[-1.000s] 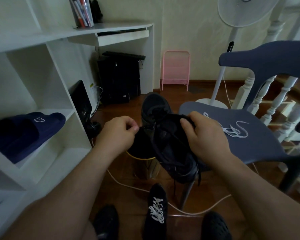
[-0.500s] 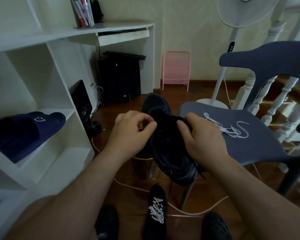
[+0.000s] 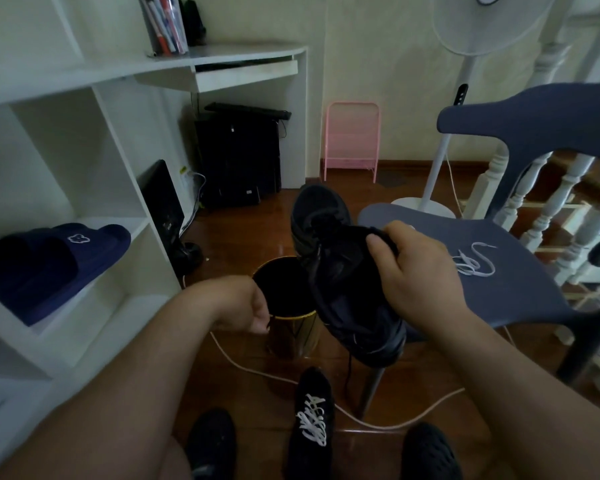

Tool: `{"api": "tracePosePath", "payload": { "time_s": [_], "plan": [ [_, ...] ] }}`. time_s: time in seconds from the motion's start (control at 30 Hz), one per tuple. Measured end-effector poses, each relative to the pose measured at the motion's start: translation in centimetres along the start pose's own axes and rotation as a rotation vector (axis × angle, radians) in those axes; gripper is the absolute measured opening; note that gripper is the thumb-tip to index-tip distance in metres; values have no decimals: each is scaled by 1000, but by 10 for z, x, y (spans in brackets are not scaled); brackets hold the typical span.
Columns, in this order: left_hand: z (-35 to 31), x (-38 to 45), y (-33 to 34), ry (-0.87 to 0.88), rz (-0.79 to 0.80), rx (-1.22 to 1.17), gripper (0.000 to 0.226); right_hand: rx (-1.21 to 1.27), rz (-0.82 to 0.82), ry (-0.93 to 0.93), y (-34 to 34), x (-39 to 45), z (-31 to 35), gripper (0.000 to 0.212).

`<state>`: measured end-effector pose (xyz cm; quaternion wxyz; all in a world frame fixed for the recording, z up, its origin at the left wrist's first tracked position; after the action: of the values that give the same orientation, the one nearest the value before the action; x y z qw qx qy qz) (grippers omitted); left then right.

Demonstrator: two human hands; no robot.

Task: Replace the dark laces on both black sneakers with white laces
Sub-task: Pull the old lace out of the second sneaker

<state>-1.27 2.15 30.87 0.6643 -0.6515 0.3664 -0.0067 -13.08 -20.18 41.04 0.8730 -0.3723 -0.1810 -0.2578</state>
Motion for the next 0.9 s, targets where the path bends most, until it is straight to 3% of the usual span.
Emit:
{"api": "tracePosePath", "payload": {
  "time_s": [0.07, 0.2, 0.27, 0.37, 0.47, 0.67, 0.77, 0.83, 0.9],
  "plan": [
    [-2, 2, -14, 23, -137, -77, 10, 3, 8, 4, 3, -1, 2, 34],
    [-15, -20, -67, 139, -653, -444, 21, 4, 11, -3, 6, -1, 9, 37],
    [-30, -30, -70, 241, -716, -535, 17, 6, 16, -9, 8, -2, 11, 32],
    [-44, -30, -66, 268, -754, -469, 14, 17, 19, -28, 9, -2, 13, 33],
    [-47, -23, -60, 239, -723, -458, 8, 23, 36, -54, 10, -4, 16, 34],
    [-14, -12, -62, 86, -639, -295, 20, 29, 11, -14, -2, 0, 4, 29],
    [16, -2, -47, -60, -444, -148, 17, 50, 8, -5, -5, 1, 2, 29],
    [24, 3, -26, -70, -249, -145, 15, 93, -7, 2, -7, 2, 0, 26],
    [23, 4, -17, -39, -195, -147, 12, 141, -33, 7, -11, 3, -1, 23]
  ]
}}
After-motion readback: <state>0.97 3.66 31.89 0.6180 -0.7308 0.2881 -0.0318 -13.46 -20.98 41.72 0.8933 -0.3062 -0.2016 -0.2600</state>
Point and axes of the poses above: each hand's wrist, its own x-axis towards the middle knuckle, its own y-axis out of the palm, z = x × y, the point moved 10 cm from there along x, towards the middle knuckle, and after that the axes turned 14 degrees about x, right-handed, at the moved point
